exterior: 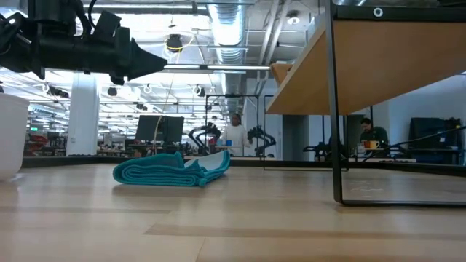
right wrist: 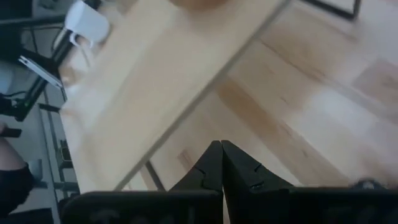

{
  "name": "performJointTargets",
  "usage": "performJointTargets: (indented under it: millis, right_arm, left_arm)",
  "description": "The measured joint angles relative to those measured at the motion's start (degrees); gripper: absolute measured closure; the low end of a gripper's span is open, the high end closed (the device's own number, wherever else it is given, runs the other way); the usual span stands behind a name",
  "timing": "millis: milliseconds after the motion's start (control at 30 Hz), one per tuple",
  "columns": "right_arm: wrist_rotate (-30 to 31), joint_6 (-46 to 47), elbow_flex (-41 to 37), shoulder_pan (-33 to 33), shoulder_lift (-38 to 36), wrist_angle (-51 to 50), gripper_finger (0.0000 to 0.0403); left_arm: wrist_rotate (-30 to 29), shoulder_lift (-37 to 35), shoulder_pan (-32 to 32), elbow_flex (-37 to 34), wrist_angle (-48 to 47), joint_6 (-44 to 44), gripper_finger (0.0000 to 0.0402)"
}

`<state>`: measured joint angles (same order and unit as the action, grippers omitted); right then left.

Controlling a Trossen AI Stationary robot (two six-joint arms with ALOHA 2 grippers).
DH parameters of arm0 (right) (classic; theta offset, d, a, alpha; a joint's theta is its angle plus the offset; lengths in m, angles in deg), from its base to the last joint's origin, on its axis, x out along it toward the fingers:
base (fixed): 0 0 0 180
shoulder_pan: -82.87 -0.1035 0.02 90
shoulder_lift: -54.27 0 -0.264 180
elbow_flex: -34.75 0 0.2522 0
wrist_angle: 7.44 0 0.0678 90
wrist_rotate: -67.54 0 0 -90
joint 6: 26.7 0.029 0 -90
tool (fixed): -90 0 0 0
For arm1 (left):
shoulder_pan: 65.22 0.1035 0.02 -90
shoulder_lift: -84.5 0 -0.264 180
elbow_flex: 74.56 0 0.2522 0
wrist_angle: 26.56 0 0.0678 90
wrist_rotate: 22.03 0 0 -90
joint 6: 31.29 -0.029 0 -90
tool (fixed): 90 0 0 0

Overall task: Stack small to large cups/mugs on shelf
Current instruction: Put the black mug on the shelf

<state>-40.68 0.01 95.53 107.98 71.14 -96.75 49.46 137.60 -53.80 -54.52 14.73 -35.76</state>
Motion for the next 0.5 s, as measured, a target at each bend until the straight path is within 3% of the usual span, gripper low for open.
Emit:
performJointTargets:
  millis: [267,500]
  right_arm:
    - [-1.91,0.32,0.0,0.0,0.0,4.24,0.0376]
    - [-6.21,0.33,-0.02,0.0,0.0,4.2,0.0329]
  left_arm:
    - [-0.03,0.0,0.0,0.02,0.02,-0.37,0.026]
    - [-0.16,0.0,0.0,0.02,0.19,-0.51,0.026]
